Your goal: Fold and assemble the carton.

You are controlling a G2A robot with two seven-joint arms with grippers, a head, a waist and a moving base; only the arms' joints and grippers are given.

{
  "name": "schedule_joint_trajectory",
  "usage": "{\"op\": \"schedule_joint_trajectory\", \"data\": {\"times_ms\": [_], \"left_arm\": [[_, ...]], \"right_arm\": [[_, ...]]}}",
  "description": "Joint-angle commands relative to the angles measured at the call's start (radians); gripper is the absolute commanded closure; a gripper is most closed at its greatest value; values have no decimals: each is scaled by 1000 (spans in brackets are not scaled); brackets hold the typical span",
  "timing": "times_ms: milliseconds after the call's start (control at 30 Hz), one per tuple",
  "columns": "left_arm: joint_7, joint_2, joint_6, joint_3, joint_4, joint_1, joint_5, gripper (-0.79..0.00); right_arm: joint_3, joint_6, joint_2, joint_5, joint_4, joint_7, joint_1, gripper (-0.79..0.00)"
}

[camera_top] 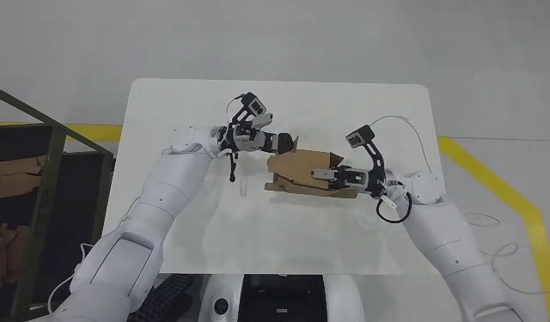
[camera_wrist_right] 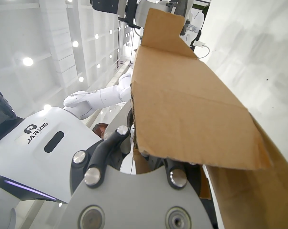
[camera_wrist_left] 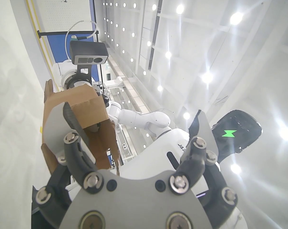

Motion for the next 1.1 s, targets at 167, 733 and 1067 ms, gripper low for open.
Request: {"op": "schedule_joint_trajectory", "data": {"times_ms": [167,733,1067], "left_arm": [[-1,-3,1,0,-3,2,2,-785],[-8,-14,8,11,16,-9,9,-785],[-3,-19,3,15,32,-18,20,-785]], "right_arm": [[-14,3,-1,1,-1,3,4,0],[-28,5,0,19,-1,5,15,0],[-36,13,2,18,-15,13,15,0]]}}
